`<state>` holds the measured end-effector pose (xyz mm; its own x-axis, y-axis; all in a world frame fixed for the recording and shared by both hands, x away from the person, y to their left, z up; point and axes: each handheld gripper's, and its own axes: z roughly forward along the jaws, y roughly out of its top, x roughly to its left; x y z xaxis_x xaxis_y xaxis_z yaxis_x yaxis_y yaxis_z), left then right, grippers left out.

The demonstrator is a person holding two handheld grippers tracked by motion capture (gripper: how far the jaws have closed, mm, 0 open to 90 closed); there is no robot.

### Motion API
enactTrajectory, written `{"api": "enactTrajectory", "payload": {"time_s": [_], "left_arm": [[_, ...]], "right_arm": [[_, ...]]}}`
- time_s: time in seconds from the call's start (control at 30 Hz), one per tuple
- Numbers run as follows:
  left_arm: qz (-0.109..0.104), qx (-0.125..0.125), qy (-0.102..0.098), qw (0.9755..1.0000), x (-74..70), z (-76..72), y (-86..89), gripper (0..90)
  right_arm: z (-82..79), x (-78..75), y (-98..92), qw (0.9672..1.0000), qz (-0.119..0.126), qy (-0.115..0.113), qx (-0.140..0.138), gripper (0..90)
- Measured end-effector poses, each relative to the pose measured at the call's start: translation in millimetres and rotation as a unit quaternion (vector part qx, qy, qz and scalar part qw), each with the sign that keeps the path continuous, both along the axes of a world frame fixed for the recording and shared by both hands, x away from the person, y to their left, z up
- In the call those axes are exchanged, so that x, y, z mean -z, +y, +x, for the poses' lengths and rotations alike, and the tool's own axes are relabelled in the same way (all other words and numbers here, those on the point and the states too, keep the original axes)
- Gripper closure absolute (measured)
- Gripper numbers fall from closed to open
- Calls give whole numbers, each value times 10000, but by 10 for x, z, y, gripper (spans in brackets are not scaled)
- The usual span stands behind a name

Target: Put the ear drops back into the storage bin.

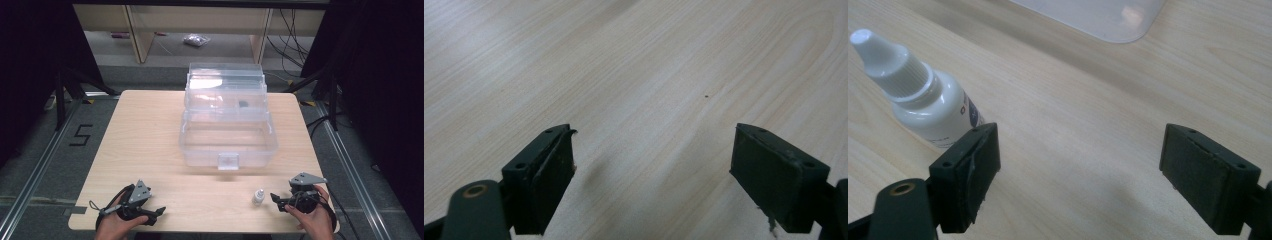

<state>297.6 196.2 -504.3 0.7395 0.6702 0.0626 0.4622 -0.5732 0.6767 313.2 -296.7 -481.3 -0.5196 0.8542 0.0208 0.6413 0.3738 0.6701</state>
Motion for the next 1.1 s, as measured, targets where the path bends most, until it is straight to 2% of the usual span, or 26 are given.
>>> {"api": "enactTrajectory", "payload": {"time_s": [0.03,0.2,0.23,0.33,0.37,0.4,0.47,0.5,0.53,0.57,0.67,0.7,0.73,0.77,0.8,0.83,0.87,0.93,0.97,1.0,1.03,1.1], "left_arm": [[95,54,6,9999,-8,5,10,170],[95,59,8,9999,-11,4,11,170],[22,6,3,10000,-2,2,3,170],[72,37,12,10000,-7,5,9,170],[71,39,12,10000,-7,4,9,170],[70,32,9,10000,-7,6,9,170],[-84,-85,-12,9999,9,-1,-9,170],[-87,-93,-17,9999,10,-2,-10,170],[-84,-86,-14,9999,9,-2,-9,170],[-81,-83,-12,9999,9,0,-8,170],[-79,-84,-3,9999,9,2,-6,170],[-82,-92,-12,9999,11,0,-7,170],[-82,-92,-12,9999,11,0,-7,170],[-73,-83,-3,9999,10,2,-6,170],[-107,-122,40,9999,15,0,-8,170],[-119,-135,35,9998,16,-2,-9,170],[-118,-133,34,9998,18,-1,-10,170],[-115,-129,37,9998,17,0,-8,170],[-99,-119,29,9999,14,2,-6,170],[-67,-86,9,9999,10,6,-1,170],[-68,-89,13,9999,9,4,0,170],[-71,-87,11,9999,9,3,-1,170]], "right_arm": [[-8,-8,1,10000,-15,62,25,172],[-16,-20,6,9999,-32,141,-4,175],[-19,-29,3,9998,-70,164,-60,180],[-36,-55,7,9996,-148,212,-100,189],[-54,-63,16,9994,-92,314,-98,192],[-38,-61,0,9990,-201,241,-306,198],[-63,-86,24,9988,-176,351,-309,214],[-63,-87,24,9985,-273,278,-395,216],[-68,-93,30,9983,-272,294,-419,216],[-93,-119,52,9983,-247,401,-356,216],[-101,-126,63,9979,-309,346,-449,216],[-117,-151,79,9974,-333,416,-484,217],[-124,-132,99,9981,-217,352,-450,217],[-124,-132,99,9981,-217,352,-450,217],[-141,-163,102,9968,-359,466,-540,217],[-164,-164,132,9969,-331,454,-557,216],[-175,-183,146,9962,-360,546,-575,216],[-185,-174,167,9965,-304,508,-585,216],[-189,-179,175,9959,-407,467,-662,216],[-200,-202,189,9950,-425,598,-684,216],[-205,-193,207,9954,-389,526,-697,216],[-213,-221,228,9934,-550,506,-867,217]]}}
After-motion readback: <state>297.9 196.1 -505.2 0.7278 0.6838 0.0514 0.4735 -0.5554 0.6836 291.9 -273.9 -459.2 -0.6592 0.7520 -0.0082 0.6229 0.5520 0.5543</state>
